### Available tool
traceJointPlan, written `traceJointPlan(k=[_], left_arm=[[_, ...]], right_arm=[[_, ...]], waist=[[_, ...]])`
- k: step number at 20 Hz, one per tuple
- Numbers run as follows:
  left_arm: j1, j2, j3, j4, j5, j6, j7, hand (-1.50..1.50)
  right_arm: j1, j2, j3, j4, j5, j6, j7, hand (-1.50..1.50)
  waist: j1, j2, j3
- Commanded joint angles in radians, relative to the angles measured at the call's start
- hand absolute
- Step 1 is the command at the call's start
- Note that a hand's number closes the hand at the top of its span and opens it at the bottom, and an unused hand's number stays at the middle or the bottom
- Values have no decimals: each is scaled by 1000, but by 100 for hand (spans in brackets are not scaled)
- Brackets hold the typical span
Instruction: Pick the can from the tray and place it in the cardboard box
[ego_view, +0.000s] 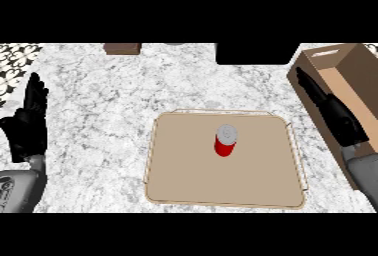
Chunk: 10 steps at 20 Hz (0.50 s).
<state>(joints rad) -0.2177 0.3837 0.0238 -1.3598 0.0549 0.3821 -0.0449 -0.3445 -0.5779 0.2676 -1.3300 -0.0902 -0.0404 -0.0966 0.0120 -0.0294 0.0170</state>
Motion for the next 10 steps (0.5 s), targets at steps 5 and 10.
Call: traceJointPlan(k=[5,10], left_arm=[[-21,58,-162,-81,-36,-223,-59,0],[11,89,-197,-153,37,-381,-46,0]], right_arm=[[-132,21,-162,-281,-68,-157,134,-150],[27,-94,-113,-471,94,-234,351,-150]], waist=[[-68,2,-20],[-52,14,-18]])
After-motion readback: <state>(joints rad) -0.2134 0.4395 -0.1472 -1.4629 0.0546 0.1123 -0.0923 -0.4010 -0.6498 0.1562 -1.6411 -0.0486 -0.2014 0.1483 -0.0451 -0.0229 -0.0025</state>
